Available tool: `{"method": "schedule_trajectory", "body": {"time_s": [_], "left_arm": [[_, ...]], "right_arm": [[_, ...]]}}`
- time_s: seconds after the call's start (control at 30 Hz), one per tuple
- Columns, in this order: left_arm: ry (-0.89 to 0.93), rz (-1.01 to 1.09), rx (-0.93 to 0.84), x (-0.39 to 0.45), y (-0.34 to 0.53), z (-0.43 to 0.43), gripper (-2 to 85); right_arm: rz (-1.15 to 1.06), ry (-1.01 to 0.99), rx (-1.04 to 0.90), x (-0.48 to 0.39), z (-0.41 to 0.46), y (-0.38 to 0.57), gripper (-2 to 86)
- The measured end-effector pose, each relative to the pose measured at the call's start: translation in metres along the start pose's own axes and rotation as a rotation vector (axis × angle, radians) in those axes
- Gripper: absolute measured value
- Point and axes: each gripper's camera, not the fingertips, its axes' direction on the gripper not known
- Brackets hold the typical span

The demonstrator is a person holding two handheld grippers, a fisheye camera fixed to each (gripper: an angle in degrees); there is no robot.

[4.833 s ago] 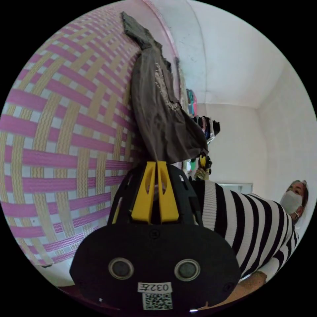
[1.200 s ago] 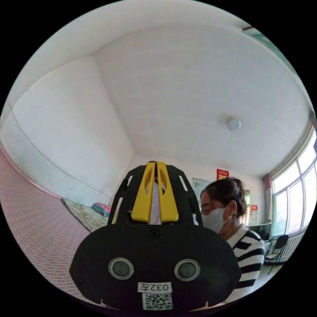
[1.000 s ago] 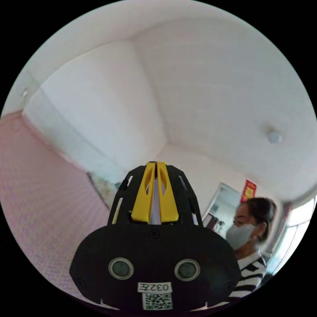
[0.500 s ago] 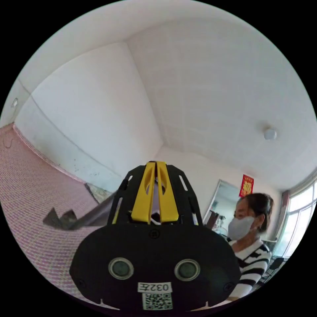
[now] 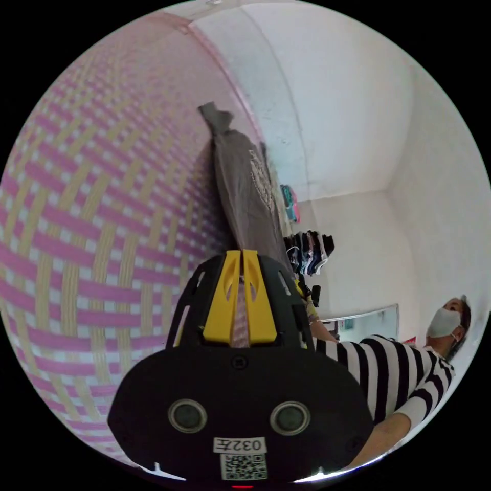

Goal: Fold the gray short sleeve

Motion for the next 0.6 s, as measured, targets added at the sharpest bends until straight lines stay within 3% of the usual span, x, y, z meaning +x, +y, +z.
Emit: {"method": "schedule_trajectory", "body": {"time_s": [0.23,0.6], "left_arm": [[-0.045,-0.079,-0.096,-0.001,0.019,-0.015,-0.8],[-0.049,-0.138,-0.145,0.015,0.037,-0.053,-0.9]], "right_arm": [[0.143,-0.007,-0.049,0.073,-0.003,0.040,-1.0],[0.206,-0.053,-0.066,0.116,-0.042,0.070,-1.0]]}}
